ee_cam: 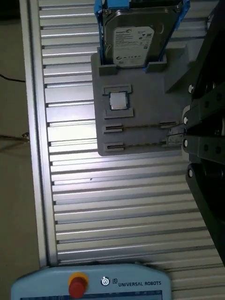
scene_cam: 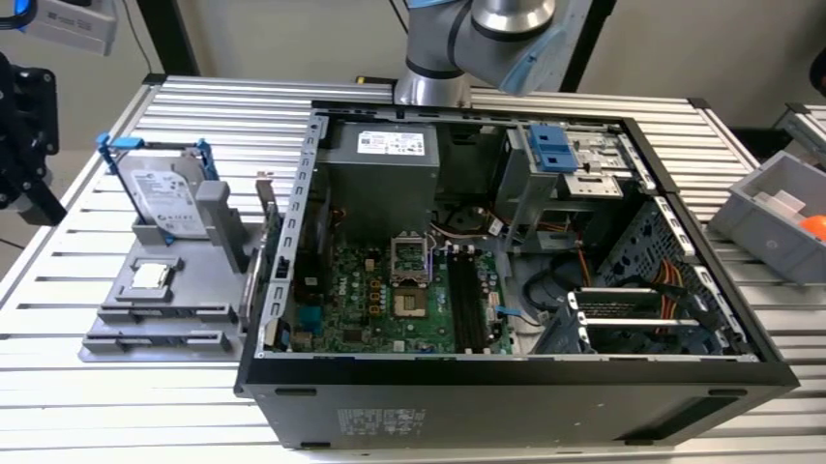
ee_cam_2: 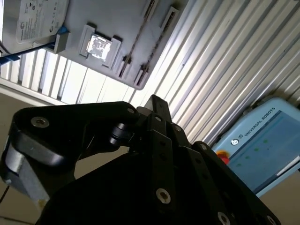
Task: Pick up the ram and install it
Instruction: 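Pick up the ram and move it above insertion slot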
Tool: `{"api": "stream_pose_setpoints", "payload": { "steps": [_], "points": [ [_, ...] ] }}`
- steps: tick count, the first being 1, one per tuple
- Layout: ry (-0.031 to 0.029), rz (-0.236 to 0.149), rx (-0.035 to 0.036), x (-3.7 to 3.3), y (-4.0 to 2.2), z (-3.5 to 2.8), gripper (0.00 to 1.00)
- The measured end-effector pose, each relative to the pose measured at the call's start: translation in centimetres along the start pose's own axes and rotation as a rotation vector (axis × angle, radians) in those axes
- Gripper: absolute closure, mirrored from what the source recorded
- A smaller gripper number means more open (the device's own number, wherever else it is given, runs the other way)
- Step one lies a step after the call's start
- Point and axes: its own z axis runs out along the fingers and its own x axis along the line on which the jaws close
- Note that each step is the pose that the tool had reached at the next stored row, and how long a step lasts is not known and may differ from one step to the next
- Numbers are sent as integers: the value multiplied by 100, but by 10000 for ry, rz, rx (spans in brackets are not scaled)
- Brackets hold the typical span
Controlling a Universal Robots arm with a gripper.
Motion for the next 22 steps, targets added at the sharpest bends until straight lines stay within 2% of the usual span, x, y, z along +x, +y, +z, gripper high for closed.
{"api": "stream_pose_setpoints", "payload": {
  "steps": [17, 22],
  "points": [
    [53, -1721, -8, 0, 0, 0, 100],
    [59, -1903, -10, 0, 0, 0, 100]
  ]
}}
